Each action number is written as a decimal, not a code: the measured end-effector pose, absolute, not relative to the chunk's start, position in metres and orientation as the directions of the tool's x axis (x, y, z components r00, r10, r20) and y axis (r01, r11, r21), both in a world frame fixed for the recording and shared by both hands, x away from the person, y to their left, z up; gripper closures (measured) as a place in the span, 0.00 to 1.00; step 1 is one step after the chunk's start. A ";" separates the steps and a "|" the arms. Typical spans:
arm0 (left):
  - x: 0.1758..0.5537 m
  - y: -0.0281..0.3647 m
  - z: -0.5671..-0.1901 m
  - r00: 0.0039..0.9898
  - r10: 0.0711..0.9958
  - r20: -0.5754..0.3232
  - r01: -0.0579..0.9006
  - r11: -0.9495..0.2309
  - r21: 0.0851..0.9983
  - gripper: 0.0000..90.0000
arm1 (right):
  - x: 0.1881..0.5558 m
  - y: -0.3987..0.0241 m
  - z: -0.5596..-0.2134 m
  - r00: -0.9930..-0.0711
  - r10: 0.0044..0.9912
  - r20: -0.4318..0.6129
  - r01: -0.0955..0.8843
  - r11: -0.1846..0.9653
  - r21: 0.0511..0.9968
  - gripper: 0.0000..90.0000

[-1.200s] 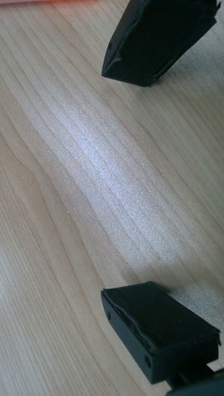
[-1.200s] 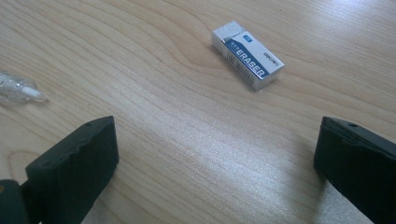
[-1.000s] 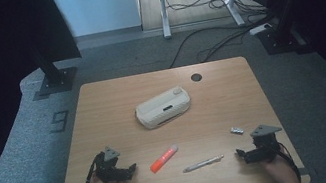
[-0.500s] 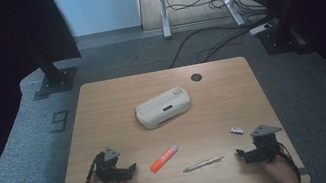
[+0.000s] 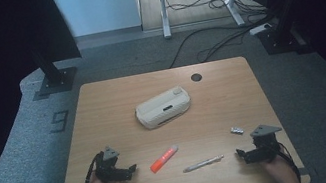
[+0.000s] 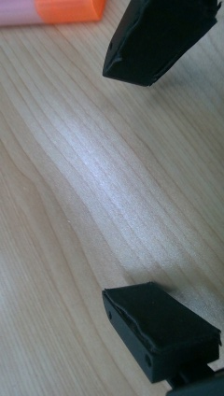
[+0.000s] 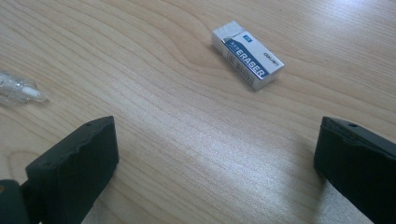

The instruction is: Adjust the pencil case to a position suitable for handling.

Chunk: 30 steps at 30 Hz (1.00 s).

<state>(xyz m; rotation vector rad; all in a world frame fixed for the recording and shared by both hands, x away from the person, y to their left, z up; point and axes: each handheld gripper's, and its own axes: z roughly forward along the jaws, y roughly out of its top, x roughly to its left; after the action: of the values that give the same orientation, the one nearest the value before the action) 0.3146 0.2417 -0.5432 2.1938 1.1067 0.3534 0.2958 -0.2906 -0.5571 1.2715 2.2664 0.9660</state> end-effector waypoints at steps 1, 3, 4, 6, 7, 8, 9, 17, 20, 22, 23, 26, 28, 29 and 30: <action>0.315 0.241 -0.541 0.610 0.790 -0.056 0.614 -0.426 0.664 0.00 | 0.296 -0.291 -0.557 -0.526 0.850 0.014 0.599 0.359 0.716 0.00; 0.315 0.241 -0.539 0.613 0.787 -0.066 0.611 -0.420 0.671 0.00 | 0.296 -0.291 -0.557 -0.526 0.850 0.014 0.599 0.359 0.716 0.00; 0.316 0.239 -0.536 0.616 0.784 -0.076 0.611 -0.415 0.675 0.00 | 0.296 -0.291 -0.557 -0.526 0.850 0.014 0.599 0.359 0.716 0.00; 0.317 0.237 -0.534 0.618 0.782 -0.075 0.611 -0.418 0.672 0.00 | 0.296 -0.291 -0.557 -0.526 0.850 0.014 0.599 0.359 0.716 0.00; 0.317 0.236 -0.532 0.623 0.778 -0.074 0.606 -0.421 0.674 0.00 | 0.296 -0.291 -0.557 -0.526 0.850 0.014 0.599 0.359 0.716 0.00; 0.318 0.234 -0.531 0.627 0.775 -0.073 0.600 -0.421 0.680 0.00 | 0.296 -0.291 -0.557 -0.526 0.850 0.014 0.599 0.359 0.716 0.00; 0.319 0.232 -0.529 0.632 0.772 -0.072 0.592 -0.421 0.687 0.00 | 0.296 -0.291 -0.557 -0.526 0.850 0.014 0.599 0.359 0.716 0.00; 0.327 0.224 -0.517 0.662 0.745 -0.087 0.563 -0.416 0.714 0.00 | 0.296 -0.291 -0.557 -0.526 0.850 0.014 0.598 0.359 0.716 0.00; 0.332 0.220 -0.513 0.673 0.732 -0.105 0.564 -0.416 0.714 0.00 | 0.296 -0.291 -0.557 -0.525 0.851 0.013 0.598 0.358 0.717 0.00; 0.336 0.217 -0.510 0.677 0.730 -0.090 0.563 -0.435 0.702 0.00 | 0.296 -0.291 -0.557 -0.525 0.851 0.013 0.598 0.358 0.717 0.00; 0.340 0.214 -0.507 0.682 0.726 -0.084 0.563 -0.449 0.694 0.00 | 0.296 -0.291 -0.557 -0.526 0.850 0.014 0.599 0.359 0.716 0.00; 0.345 0.211 -0.503 0.686 0.722 -0.090 0.566 -0.452 0.690 0.00 | 0.296 -0.291 -0.557 -0.526 0.850 0.014 0.599 0.359 0.716 0.00; 0.350 0.209 -0.500 0.686 0.720 -0.105 0.571 -0.443 0.691 0.01 | 0.296 -0.291 -0.557 -0.526 0.850 0.014 0.599 0.359 0.716 0.00; 0.353 0.207 -0.498 0.688 0.718 -0.106 0.571 -0.445 0.690 0.01 | 0.296 -0.291 -0.557 -0.526 0.850 0.014 0.599 0.359 0.716 0.00; 0.355 0.205 -0.497 0.689 0.717 -0.105 0.570 -0.446 0.690 0.01 | 0.296 -0.291 -0.557 -0.526 0.850 0.014 0.599 0.359 0.716 0.00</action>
<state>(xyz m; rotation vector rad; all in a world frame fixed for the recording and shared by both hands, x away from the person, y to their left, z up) 0.3548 0.2054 -0.4970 2.1738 0.9805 0.2607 0.2958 -0.2906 -0.5571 1.2713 2.2662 0.9661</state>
